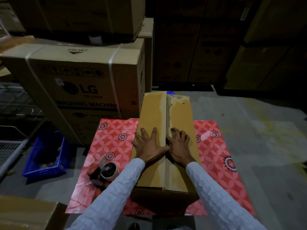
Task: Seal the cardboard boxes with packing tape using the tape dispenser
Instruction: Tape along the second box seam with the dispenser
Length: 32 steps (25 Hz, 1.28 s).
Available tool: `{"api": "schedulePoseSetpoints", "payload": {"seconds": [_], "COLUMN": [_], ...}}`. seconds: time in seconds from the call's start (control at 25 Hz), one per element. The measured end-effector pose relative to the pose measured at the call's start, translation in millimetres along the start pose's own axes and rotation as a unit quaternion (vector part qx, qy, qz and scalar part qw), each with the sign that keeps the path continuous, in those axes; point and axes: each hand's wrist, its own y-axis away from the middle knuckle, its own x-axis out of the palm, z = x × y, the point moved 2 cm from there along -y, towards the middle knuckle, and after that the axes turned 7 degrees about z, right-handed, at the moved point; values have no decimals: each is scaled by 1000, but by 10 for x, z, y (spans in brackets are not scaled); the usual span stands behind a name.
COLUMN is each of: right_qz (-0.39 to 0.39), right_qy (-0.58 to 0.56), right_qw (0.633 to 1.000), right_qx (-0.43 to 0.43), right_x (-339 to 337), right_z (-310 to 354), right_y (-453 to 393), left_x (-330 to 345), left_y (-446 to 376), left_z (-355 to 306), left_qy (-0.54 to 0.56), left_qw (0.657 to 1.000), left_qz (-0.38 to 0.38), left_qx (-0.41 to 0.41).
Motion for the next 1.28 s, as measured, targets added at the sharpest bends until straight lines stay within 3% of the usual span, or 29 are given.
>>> {"api": "schedulePoseSetpoints", "payload": {"seconds": [0.24, 0.36, 0.52, 0.76, 0.84, 1.04, 1.28], "right_qz": [-104, -124, -106, -114, -108, -96, -31], "right_qy": [-152, -197, -157, -142, -103, -90, -91], "right_qw": [983, 973, 982, 983, 988, 991, 993], "right_qx": [12, 11, 6, 26, 26, 33, -73], "right_x": [-204, -257, -102, -49, -11, 20, 82], "right_z": [-23, -32, -26, -57, -48, 272, 1119], "right_y": [-40, -26, 28, -16, -23, -89, -440], "left_x": [-156, -70, 122, -14, -92, -177, -366], "left_y": [-46, -37, -24, -54, -54, -94, -205], "left_z": [57, 69, 65, 218, 265, 484, 825], "left_qy": [119, 66, -30, -39, -2, 144, 338], "left_qw": [992, 997, 999, 996, 997, 979, 927], "left_qz": [-11, -7, -19, 36, 28, -102, -123], "left_qx": [28, 26, 20, 70, 78, 101, 106]}}
